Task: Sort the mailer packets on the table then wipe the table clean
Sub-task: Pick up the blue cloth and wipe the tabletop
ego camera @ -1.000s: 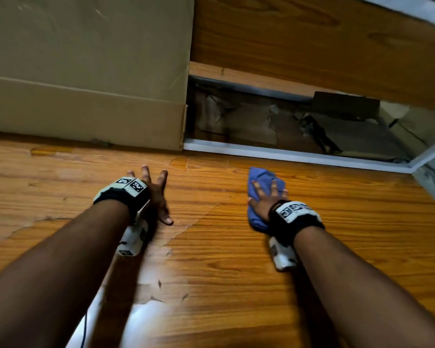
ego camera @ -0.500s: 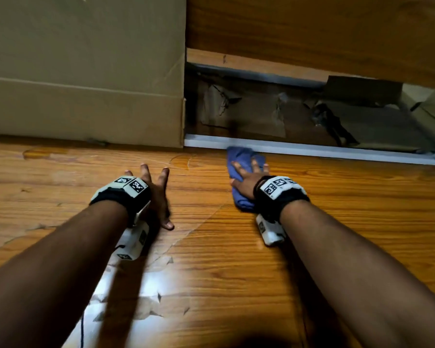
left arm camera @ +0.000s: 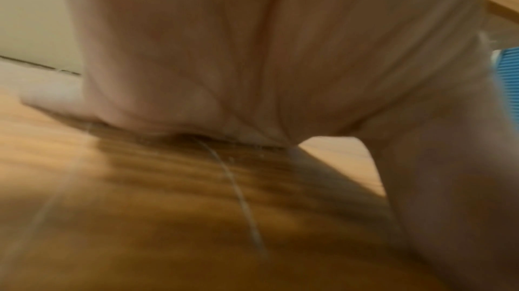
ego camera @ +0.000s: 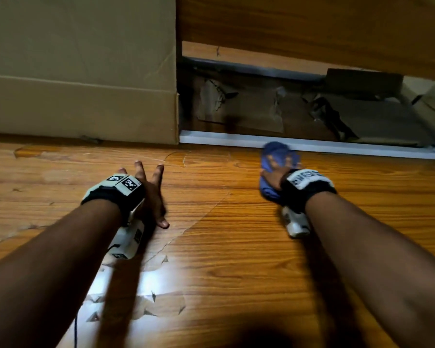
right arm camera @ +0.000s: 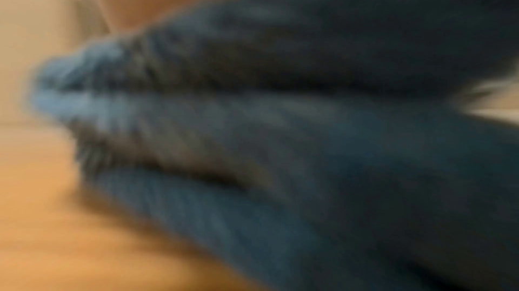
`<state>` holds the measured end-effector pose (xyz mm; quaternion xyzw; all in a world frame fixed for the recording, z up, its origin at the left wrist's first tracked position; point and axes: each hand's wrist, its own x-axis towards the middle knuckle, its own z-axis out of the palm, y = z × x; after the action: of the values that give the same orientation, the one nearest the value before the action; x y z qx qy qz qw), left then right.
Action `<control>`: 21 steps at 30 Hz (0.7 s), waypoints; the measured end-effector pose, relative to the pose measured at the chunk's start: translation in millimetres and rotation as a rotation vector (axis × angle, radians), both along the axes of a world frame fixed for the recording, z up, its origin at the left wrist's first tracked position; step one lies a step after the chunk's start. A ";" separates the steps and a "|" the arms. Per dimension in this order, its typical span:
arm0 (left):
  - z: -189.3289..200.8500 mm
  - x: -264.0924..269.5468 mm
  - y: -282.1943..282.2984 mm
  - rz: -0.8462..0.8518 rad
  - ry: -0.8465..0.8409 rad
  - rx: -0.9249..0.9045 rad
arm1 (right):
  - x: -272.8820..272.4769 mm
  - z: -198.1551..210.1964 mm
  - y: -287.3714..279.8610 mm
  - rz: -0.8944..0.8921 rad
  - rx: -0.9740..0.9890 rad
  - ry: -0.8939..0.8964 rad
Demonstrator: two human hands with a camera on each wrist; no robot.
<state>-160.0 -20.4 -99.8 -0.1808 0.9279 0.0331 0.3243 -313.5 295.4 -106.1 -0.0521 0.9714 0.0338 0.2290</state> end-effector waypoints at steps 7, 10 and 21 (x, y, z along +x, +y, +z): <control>3.8 -10.3 2.8 0.016 -0.083 -0.044 | 9.3 5.3 -39.2 -0.013 -0.075 -0.012; 6.1 -5.3 4.8 0.035 -0.084 -0.051 | 44.2 4.3 -99.1 0.197 -0.088 -0.035; 0.5 -3.1 4.9 0.033 -0.018 -0.053 | 39.3 6.4 -100.9 0.211 -0.049 -0.027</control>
<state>-163.1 -15.5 -99.3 -0.2047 0.9224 0.0124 0.3272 -274.2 194.6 -99.6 -0.1604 0.9579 0.0333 0.2360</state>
